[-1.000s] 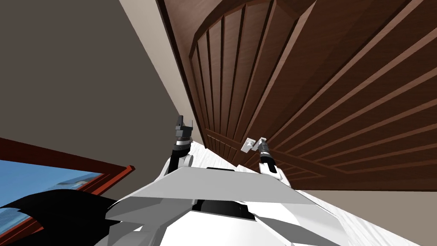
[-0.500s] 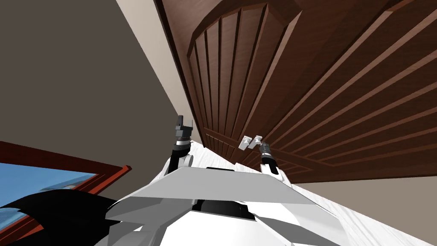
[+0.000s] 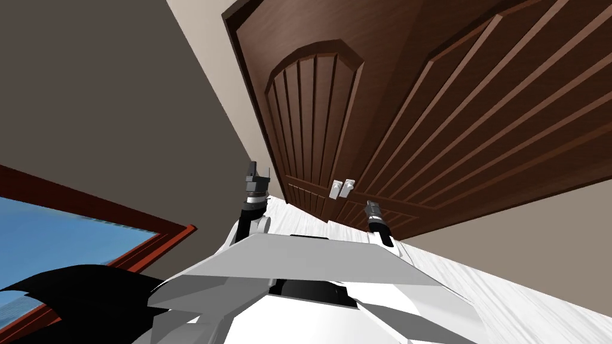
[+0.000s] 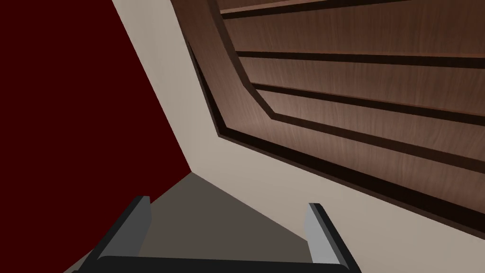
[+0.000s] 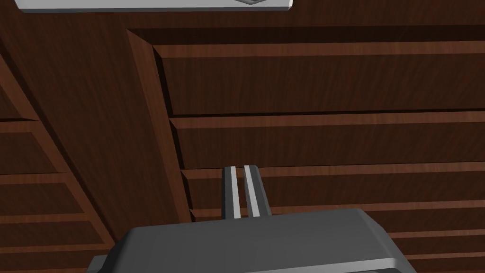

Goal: Pull the door open

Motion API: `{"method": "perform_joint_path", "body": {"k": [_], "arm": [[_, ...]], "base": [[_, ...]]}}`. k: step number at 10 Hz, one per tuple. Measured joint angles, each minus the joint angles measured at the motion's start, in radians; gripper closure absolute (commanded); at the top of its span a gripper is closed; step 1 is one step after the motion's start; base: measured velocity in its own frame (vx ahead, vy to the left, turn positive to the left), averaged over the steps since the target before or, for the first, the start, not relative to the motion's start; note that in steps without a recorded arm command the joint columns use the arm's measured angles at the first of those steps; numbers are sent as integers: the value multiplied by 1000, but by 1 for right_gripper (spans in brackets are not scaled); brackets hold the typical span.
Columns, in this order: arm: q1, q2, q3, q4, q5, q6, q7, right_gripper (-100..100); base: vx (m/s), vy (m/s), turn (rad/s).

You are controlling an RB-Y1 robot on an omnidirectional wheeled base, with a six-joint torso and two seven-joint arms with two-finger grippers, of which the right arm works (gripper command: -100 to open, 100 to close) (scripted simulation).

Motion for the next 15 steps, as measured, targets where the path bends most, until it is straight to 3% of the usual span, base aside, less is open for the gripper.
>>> {"method": "perform_joint_path", "body": {"k": [3,5,8,11,13,15], "arm": [[1,0,27,-14,4,-9,-13,-100],[-9,12,46,-24,9,-14,-14,-100],[18,-19,-1,-24,1,7,-16,-100],[27,-33,-49,1,-4,6,-4,-100],[14,-39,-60,11,-6,11,0,-100],[-10,-30,-47,22,-6,6,3,-100]], "base": [[-162,83,116],[-36,19,-60],[3,-69,-111],[111,-75,-61],[199,-48,45],[213,-26,146]]}}
